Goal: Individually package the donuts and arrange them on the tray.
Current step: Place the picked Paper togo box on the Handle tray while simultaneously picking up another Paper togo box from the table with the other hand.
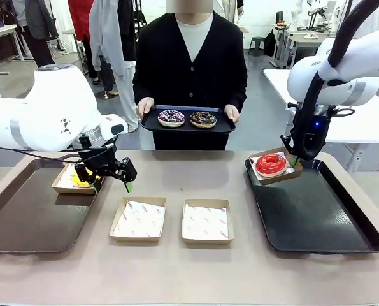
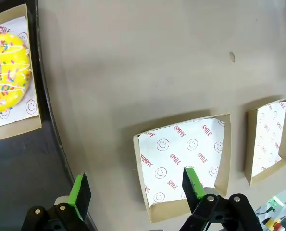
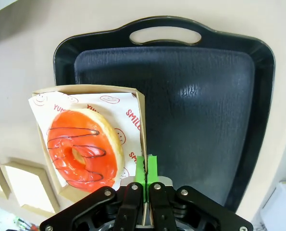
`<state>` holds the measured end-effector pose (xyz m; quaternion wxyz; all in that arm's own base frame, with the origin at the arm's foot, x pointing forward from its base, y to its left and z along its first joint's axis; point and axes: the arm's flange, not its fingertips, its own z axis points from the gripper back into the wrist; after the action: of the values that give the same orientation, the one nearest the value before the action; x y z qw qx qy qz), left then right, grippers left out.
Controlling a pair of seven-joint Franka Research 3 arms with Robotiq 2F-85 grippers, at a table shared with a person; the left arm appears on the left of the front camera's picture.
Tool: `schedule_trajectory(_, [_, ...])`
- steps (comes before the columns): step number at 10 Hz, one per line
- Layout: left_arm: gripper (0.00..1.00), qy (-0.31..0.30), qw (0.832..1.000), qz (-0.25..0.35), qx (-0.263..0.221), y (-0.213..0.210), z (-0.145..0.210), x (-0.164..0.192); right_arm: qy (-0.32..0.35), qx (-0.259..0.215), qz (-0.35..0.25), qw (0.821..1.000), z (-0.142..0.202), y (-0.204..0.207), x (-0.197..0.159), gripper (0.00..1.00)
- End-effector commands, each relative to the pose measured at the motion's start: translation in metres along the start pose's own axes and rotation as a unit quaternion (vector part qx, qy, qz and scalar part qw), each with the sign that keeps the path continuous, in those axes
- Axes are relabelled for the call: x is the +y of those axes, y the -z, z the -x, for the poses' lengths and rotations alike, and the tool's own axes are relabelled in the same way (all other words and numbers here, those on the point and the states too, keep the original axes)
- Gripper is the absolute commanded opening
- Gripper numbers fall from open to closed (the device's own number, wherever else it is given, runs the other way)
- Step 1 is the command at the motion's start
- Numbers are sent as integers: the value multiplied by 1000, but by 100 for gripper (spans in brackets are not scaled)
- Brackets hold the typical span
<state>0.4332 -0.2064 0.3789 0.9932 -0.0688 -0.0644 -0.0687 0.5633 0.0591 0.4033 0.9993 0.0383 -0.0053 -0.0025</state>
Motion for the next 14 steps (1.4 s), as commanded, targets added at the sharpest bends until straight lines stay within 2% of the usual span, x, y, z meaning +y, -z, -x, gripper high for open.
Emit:
schedule_trajectory(1, [100, -2, 1000, 5, -1, -9, 0, -3, 0, -1, 0, 1000, 0, 0, 0, 1])
schedule_trajectory(9, [100, 1, 1000, 2, -5, -5, -1, -1, 0, 0, 0, 1000, 0, 0, 0, 1])
schedule_trajectory(11, [100, -69, 997, -38, 2, -7, 16, -16, 25, 11, 27, 999, -2, 0, -1, 1])
schedule_trajectory(14, [100, -133, 989, -55, 19, -8, 28, -32, 39, 9, 50, 998, -11, 6, -5, 1])
